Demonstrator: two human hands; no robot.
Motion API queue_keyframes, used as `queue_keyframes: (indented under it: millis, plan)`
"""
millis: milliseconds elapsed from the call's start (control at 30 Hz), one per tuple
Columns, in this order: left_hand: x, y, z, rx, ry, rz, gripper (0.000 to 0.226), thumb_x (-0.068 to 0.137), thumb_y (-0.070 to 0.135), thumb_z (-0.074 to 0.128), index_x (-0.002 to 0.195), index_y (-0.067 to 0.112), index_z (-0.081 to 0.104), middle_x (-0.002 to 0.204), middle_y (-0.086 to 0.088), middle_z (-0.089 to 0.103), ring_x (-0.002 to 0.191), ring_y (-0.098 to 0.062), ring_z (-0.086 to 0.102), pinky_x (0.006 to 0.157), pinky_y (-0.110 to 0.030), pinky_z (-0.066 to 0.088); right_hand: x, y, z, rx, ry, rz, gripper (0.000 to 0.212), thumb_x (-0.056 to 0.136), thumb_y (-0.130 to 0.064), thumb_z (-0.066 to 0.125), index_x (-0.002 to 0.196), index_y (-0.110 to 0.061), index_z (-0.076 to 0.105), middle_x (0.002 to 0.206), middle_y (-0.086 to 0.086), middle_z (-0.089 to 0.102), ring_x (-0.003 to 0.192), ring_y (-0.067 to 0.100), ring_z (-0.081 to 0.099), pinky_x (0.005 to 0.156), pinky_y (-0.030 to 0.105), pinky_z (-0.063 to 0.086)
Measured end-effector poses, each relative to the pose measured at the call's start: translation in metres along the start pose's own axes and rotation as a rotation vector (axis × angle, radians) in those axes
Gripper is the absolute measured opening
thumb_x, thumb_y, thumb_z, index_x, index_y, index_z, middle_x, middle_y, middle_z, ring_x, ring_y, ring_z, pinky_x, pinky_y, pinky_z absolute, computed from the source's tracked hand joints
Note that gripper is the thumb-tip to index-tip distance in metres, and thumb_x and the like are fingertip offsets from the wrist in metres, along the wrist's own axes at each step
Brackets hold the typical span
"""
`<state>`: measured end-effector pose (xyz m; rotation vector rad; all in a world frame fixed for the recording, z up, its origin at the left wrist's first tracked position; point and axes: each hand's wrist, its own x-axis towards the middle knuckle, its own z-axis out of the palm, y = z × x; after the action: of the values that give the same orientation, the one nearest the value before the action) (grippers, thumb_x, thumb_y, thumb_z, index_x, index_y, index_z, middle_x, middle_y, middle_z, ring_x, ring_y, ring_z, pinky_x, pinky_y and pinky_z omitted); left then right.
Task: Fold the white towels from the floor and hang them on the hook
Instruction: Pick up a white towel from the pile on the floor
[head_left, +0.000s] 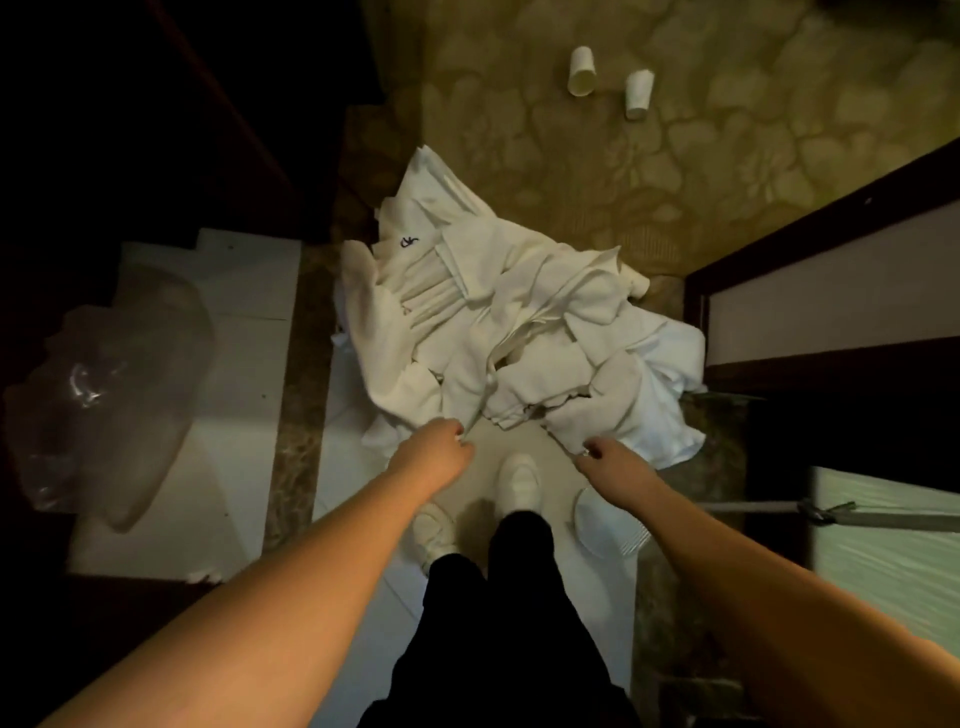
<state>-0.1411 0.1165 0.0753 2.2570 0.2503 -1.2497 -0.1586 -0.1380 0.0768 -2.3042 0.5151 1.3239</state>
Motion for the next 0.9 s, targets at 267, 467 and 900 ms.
queue_keyframes:
  millis: [267, 467, 900]
  plan:
    - [0.134, 0.065, -0.016, -0.142, 0.078, 0.08, 0.021, 0.099, 0.028, 0.051, 0.107, 0.014, 0.064, 0.114, -0.009, 0.067, 0.09, -0.021, 0.056, 0.071, -0.027, 0.037, 0.13, -0.017, -0.064, 0.206, 0.118, 0.027, 0.044, 0.103, -0.029, 0.051, 0.139, -0.004, 0.054, 0.142, 0.019, 0.055, 0.129, 0.034, 0.051, 0.104, 0.032, 0.038]
    - [0.241, 0.134, -0.017, -0.1, 0.106, 0.153, 0.029, 0.097, 0.026, 0.052, 0.121, 0.016, 0.065, 0.117, -0.011, 0.068, 0.099, -0.03, 0.065, 0.08, -0.031, 0.05, 0.244, -0.018, -0.119, 0.256, 0.221, -0.004, 0.043, 0.101, -0.026, 0.054, 0.14, -0.009, 0.052, 0.131, 0.017, 0.062, 0.125, 0.033, 0.054, 0.1, 0.03, 0.039]
    - [0.378, 0.211, 0.022, 0.39, 0.048, 0.43, 0.071, 0.1, 0.029, 0.054, 0.159, 0.021, 0.017, 0.164, -0.005, 0.025, 0.141, -0.032, 0.036, 0.114, -0.047, 0.035, 0.371, 0.024, -0.159, 0.161, 0.287, -0.034, 0.058, 0.094, -0.025, 0.069, 0.145, -0.009, 0.047, 0.139, 0.014, 0.057, 0.129, 0.03, 0.052, 0.105, 0.034, 0.039]
